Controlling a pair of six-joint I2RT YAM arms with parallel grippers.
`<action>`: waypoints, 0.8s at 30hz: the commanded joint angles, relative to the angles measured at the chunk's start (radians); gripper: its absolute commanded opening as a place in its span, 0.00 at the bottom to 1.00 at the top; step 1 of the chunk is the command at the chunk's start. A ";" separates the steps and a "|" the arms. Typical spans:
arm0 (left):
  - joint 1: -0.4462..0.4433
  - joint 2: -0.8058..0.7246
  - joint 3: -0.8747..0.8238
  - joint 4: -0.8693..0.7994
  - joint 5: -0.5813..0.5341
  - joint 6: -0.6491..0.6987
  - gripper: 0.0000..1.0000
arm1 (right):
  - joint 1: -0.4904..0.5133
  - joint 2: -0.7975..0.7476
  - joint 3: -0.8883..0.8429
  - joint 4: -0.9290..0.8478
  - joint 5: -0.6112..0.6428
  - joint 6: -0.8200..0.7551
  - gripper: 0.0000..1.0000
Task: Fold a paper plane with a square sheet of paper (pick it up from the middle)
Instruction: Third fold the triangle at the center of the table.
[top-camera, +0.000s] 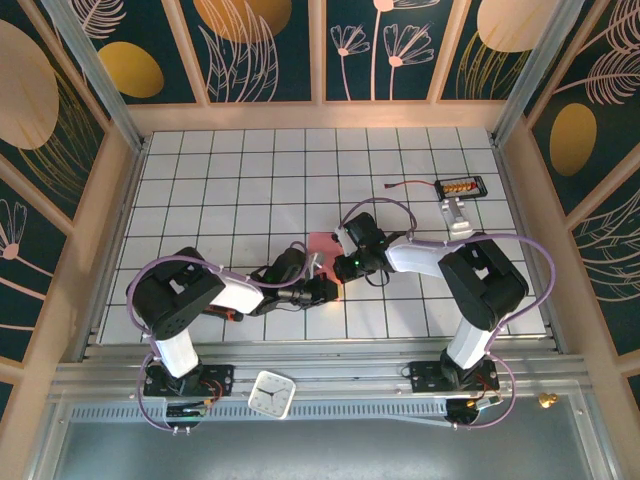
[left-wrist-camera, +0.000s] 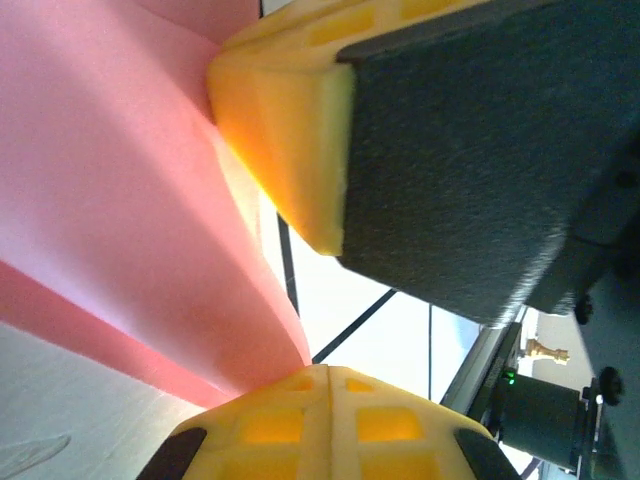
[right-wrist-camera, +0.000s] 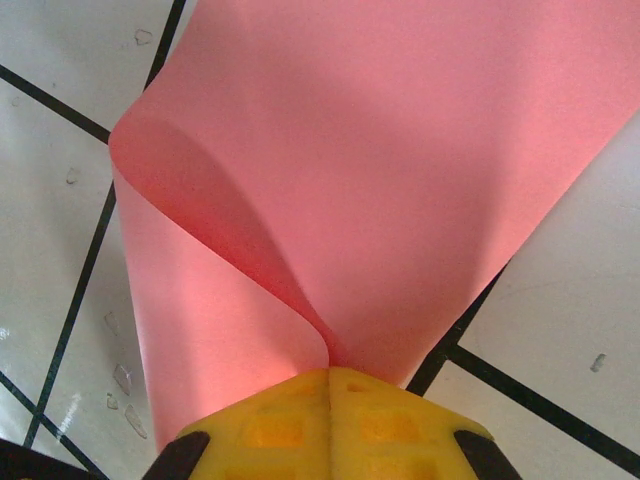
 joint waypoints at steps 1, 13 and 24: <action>-0.006 0.019 0.019 -0.025 0.009 0.021 0.00 | -0.005 0.053 -0.022 -0.038 0.016 -0.002 0.00; -0.006 0.041 0.019 -0.034 0.024 0.024 0.00 | -0.003 0.059 -0.021 -0.038 0.015 -0.003 0.00; -0.006 0.068 0.041 -0.114 0.042 0.031 0.00 | -0.001 0.064 -0.024 -0.037 0.012 0.000 0.00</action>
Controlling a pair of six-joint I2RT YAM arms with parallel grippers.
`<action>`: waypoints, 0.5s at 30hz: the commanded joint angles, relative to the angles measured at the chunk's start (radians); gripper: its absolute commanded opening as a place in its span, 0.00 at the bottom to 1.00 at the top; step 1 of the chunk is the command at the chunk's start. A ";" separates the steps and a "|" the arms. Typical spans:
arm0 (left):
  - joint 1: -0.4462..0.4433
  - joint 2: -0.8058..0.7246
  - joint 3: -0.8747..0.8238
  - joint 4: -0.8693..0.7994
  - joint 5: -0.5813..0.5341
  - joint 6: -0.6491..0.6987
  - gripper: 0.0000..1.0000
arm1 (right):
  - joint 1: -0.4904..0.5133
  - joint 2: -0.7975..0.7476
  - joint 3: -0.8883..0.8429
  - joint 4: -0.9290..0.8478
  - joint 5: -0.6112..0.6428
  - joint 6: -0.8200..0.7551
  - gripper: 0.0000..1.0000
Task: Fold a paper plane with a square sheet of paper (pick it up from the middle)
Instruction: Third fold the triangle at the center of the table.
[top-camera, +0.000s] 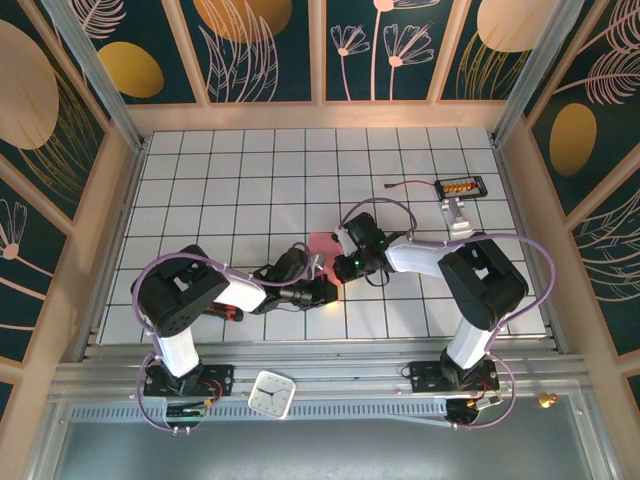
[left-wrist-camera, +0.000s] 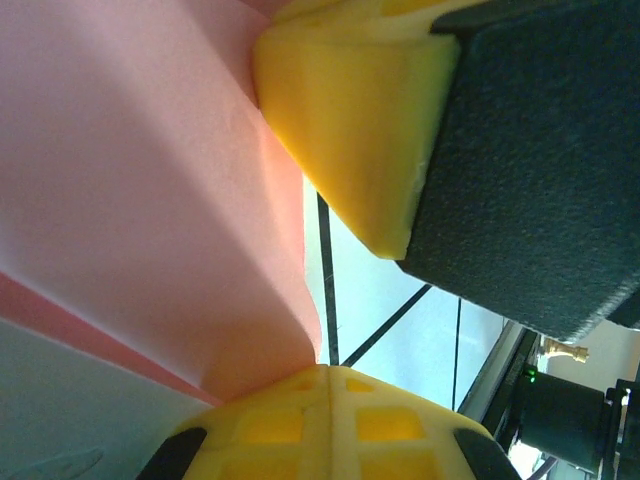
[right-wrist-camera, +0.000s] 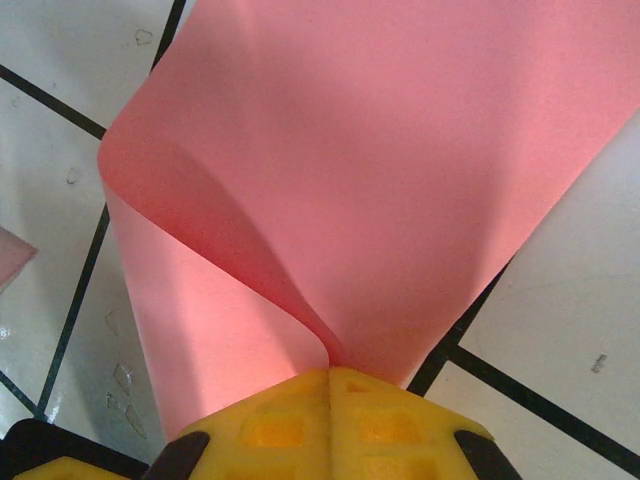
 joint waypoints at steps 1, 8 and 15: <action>-0.009 0.043 0.018 -0.076 0.022 0.018 0.00 | -0.003 0.061 -0.024 -0.040 0.014 0.000 0.00; -0.010 0.069 0.045 -0.186 0.029 0.041 0.00 | 0.000 0.063 -0.019 -0.044 0.014 0.000 0.00; -0.015 0.065 0.109 -0.404 -0.021 0.109 0.00 | -0.001 0.064 -0.019 -0.044 0.021 0.002 0.00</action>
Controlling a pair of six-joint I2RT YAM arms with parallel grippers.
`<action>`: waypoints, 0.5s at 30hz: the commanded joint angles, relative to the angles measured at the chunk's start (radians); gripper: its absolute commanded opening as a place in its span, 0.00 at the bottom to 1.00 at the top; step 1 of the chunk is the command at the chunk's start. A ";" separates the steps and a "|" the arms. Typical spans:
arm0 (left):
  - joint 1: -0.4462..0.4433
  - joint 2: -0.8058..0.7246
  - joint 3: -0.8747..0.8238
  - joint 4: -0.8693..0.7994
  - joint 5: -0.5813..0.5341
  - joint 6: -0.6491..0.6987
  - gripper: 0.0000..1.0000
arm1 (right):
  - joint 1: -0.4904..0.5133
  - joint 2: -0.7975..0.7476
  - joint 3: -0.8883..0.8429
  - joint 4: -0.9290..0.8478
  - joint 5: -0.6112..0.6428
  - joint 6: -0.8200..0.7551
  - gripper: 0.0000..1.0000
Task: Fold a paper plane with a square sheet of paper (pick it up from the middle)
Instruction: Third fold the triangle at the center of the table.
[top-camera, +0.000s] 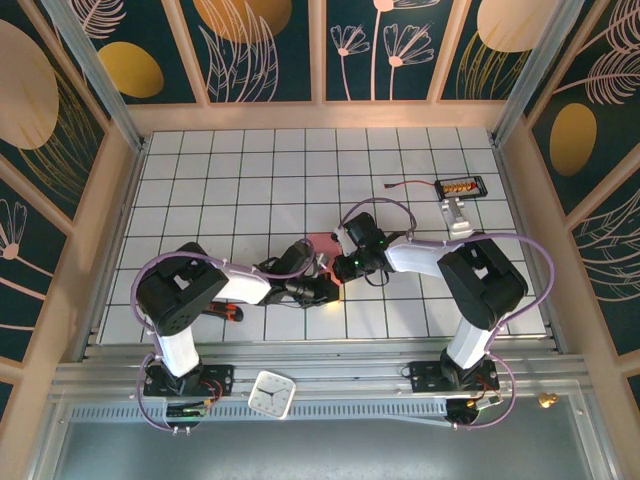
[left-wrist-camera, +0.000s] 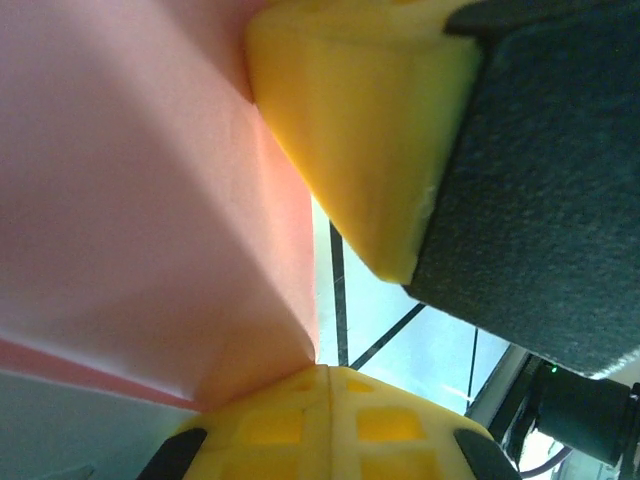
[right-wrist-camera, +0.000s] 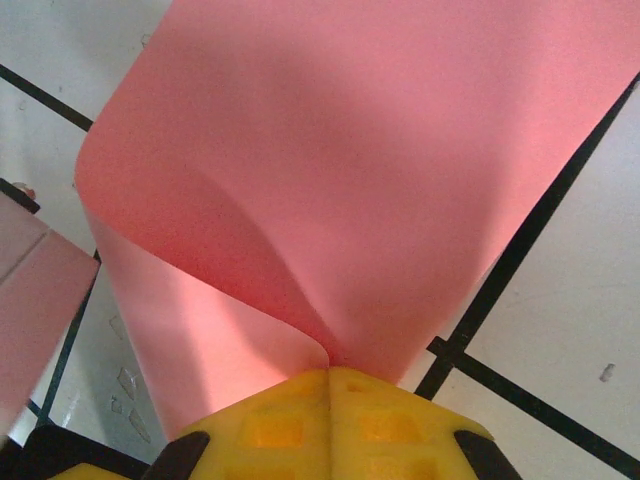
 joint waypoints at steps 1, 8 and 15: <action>-0.023 0.062 0.014 -0.205 -0.047 0.047 0.00 | 0.000 0.061 -0.020 -0.053 0.024 0.002 0.00; -0.033 0.100 0.077 -0.284 -0.031 0.074 0.00 | -0.001 0.057 -0.021 -0.053 0.024 0.002 0.00; -0.035 0.099 0.120 -0.373 -0.082 0.136 0.00 | 0.000 0.051 -0.030 -0.053 0.025 0.006 0.00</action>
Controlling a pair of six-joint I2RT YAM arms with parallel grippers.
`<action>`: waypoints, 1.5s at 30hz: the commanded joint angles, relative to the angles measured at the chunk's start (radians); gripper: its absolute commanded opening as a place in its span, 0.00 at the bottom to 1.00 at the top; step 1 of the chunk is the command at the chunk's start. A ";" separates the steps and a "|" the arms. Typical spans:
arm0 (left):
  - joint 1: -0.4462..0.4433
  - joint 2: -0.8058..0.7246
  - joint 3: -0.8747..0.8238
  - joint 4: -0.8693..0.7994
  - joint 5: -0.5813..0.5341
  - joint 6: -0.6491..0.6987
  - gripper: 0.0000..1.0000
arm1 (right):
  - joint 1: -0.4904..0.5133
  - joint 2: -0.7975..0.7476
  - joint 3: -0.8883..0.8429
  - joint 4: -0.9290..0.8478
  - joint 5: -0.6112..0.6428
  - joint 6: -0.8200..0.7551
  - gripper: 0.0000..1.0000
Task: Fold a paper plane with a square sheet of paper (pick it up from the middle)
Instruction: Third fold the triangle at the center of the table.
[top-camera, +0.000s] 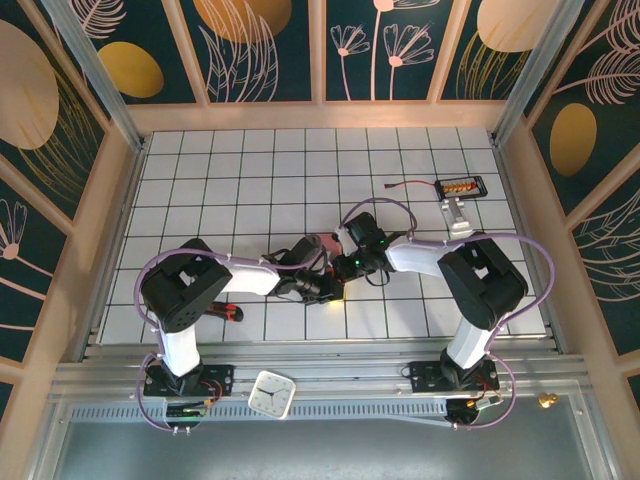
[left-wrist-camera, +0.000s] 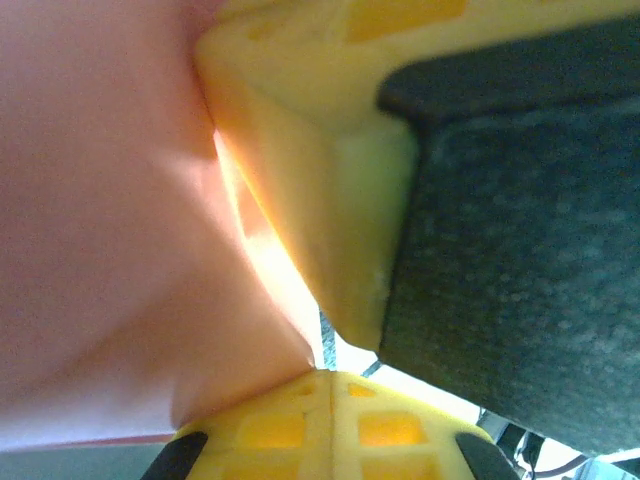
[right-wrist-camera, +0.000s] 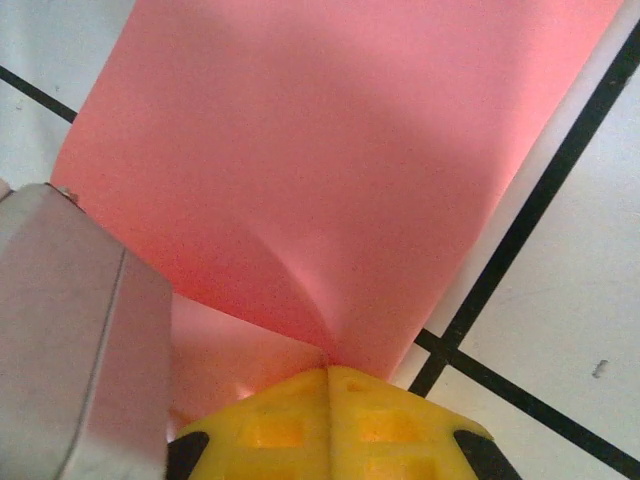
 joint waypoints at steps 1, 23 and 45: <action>-0.028 0.054 -0.012 -0.164 -0.082 0.077 0.00 | 0.006 0.052 -0.031 -0.051 0.035 0.008 0.00; -0.069 -0.018 -0.045 -0.143 -0.004 0.078 0.00 | 0.004 0.060 -0.023 -0.062 0.044 0.009 0.00; -0.071 -0.104 -0.089 -0.038 0.084 0.033 0.00 | 0.004 0.066 -0.027 -0.057 0.047 0.009 0.00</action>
